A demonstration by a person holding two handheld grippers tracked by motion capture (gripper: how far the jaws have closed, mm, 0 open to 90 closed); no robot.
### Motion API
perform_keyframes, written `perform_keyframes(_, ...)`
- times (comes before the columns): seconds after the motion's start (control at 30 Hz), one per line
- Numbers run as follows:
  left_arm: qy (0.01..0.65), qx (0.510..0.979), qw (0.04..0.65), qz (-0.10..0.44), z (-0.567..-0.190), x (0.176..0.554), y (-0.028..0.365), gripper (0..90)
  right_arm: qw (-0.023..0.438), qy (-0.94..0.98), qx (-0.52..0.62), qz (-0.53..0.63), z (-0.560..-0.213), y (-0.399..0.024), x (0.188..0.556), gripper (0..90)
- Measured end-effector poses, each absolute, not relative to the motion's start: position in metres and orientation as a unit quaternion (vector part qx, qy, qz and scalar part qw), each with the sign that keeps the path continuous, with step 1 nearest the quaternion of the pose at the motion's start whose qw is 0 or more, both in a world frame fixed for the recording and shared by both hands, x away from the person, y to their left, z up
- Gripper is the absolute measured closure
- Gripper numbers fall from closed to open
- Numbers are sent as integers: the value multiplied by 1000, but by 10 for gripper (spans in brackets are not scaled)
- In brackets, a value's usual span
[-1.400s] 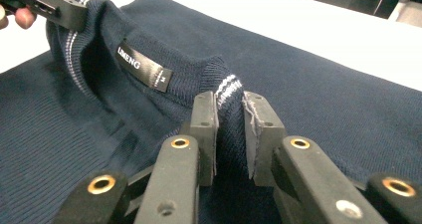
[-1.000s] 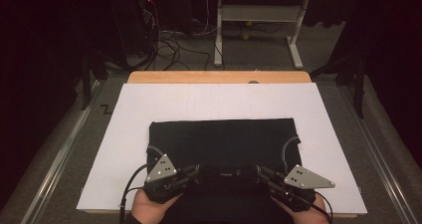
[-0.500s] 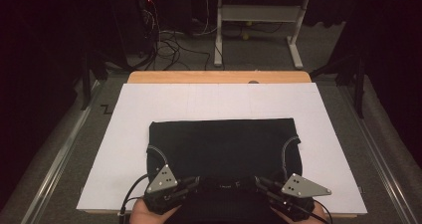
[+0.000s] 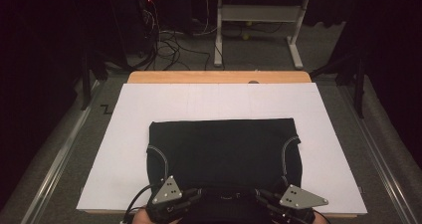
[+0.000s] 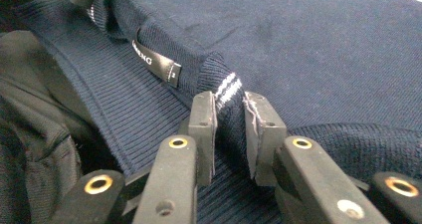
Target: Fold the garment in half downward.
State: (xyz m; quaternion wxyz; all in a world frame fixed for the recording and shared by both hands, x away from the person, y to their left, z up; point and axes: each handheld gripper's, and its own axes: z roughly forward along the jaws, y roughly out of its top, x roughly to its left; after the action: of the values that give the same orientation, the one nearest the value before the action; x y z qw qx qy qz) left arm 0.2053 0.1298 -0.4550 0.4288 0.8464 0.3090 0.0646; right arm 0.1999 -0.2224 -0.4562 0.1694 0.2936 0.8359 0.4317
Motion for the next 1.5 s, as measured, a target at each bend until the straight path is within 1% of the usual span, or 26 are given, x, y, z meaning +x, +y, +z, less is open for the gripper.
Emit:
perform_keyframes(0.03, 309, 846, 429, 64, -455, 205, 129, 686, 168, 835, 294, 434, -456, -223, 199, 744)
perform_keyframes(0.07, 309, 844, 433, 62, -454, 203, 128, 655, 165, 833, 293, 439, -455, -224, 198, 711)
perform_keyframes(0.13, 308, 840, 442, 64, -451, 202, 127, 575, 164, 826, 287, 456, -453, -225, 196, 611)
perform_keyframes(0.17, 306, 839, 445, 67, -449, 201, 127, 553, 167, 821, 288, 463, -452, -225, 194, 574)
perform_keyframes(0.27, 311, 833, 452, 75, -447, 203, 129, 502, 175, 811, 296, 473, -450, -226, 196, 504)
perform_keyframes(0.4, 322, 827, 454, 74, -449, 208, 135, 449, 180, 806, 310, 470, -452, -228, 199, 449)
perform_keyframes(0.63, 335, 820, 459, 74, -456, 220, 144, 320, 194, 796, 330, 469, -455, -231, 209, 341)
perform_keyframes(0.77, 350, 812, 460, 82, -458, 228, 152, 247, 202, 786, 349, 468, -457, -237, 215, 261)
perform_keyframes(0.97, 377, 796, 465, 90, -460, 241, 168, 125, 214, 770, 380, 466, -460, -246, 224, 186)
perform_keyframes(1.23, 398, 771, 478, 135, -457, 253, 195, 106, 230, 744, 415, 470, -459, -260, 236, 76)
perform_keyframes(1.33, 412, 764, 477, 141, -459, 259, 206, 66, 238, 739, 425, 466, -460, -265, 241, 28)
perform_keyframes(1.37, 416, 763, 475, 140, -459, 261, 208, 38, 238, 737, 430, 465, -461, -267, 244, 1)
perform_keyframes(1.43, 430, 762, 466, 134, -461, 266, 213, 0, 242, 734, 435, 462, -462, -270, 247, 1)
perform_keyframes(1.5, 435, 759, 465, 137, -461, 267, 216, 0, 244, 732, 439, 461, -462, -273, 249, 0)
